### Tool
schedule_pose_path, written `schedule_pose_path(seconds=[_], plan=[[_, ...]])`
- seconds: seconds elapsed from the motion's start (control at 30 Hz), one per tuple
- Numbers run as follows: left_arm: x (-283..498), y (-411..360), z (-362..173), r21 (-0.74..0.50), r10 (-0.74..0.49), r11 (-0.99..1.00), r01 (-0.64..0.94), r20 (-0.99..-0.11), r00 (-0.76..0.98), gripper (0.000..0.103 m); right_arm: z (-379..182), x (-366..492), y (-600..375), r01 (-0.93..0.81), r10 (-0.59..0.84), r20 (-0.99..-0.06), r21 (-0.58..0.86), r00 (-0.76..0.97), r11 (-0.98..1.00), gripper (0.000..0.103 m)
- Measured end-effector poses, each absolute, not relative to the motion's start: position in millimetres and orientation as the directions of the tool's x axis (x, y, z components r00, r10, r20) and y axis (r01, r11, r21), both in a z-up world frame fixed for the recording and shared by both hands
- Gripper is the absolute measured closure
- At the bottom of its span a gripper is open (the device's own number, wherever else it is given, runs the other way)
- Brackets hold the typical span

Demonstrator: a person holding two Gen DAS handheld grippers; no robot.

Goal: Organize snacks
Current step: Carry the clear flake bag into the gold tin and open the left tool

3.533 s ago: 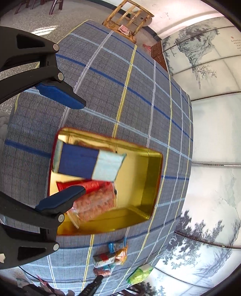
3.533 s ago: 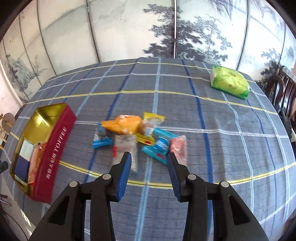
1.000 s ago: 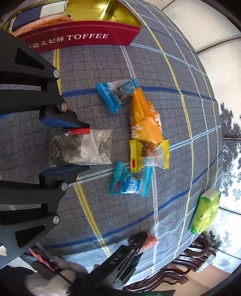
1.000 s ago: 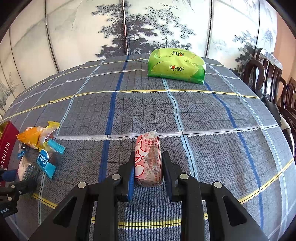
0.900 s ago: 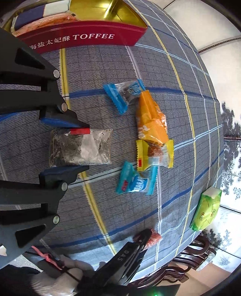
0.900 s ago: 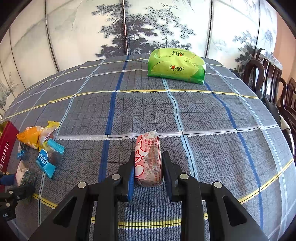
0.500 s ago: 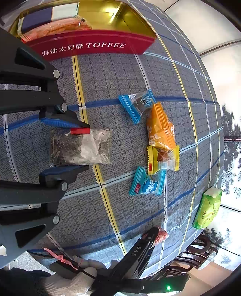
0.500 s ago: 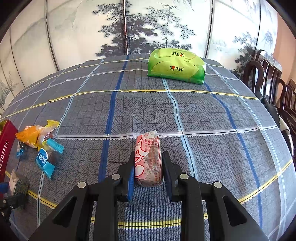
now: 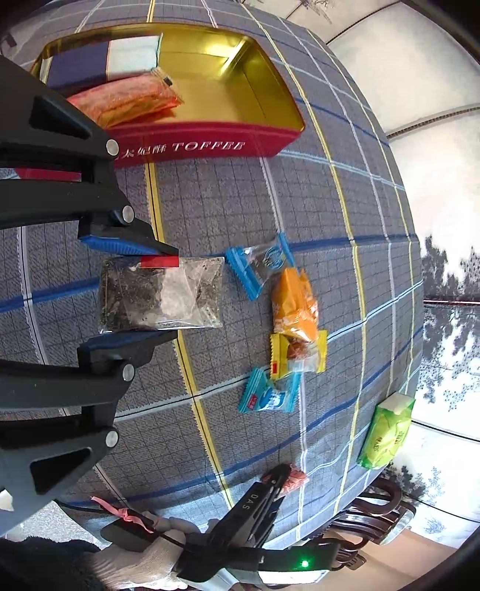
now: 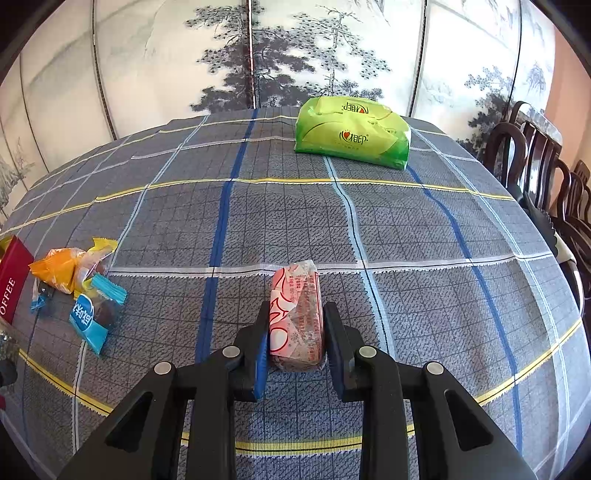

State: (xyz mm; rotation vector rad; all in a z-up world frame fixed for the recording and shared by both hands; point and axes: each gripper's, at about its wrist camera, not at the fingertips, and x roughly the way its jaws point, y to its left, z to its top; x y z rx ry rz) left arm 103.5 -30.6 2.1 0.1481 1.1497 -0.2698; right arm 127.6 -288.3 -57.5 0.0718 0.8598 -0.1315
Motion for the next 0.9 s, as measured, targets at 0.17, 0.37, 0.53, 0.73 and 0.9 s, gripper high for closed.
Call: schedule_pose_path(seconds=[0.17,0.37,0.53,0.73,0.9], plan=[[105.6,-14.4,15.4,-0.015,-0.127,0.963,0.269,-0.905,0.406,0.071,-57.4,127.6,-287.9,0.145,-0.087,-0.759,0.009,0.645,0.989,0.074],[113.2,15.0,30.3,0.013,-0.093,0.972,0.233,-0.894,0.438,0.071,-57.5,127.7,-287.7,0.145,-0.087,-0.759,0.010,0.645,0.989,0.075],[124.9,51.2,38.0,0.053,-0.034,0.984,0.172,-0.883,0.467,0.071,-57.6,128.0,-287.3,0.145,-0.088,-0.759,0.008,0.645,0.989,0.075],[144.8,101.6,35.8,0.082,0.029,0.992,0.095,-0.883,0.468,0.071,-57.4,127.9,-287.2,0.145,-0.088,-0.759,0.009,0.645,0.989,0.075],[156.9,137.4,30.7,0.113,0.075,0.992,0.052,-0.877,0.474,0.071,-57.4,127.8,-287.0,0.145,-0.088,-0.759,0.009,0.645,0.989,0.075]])
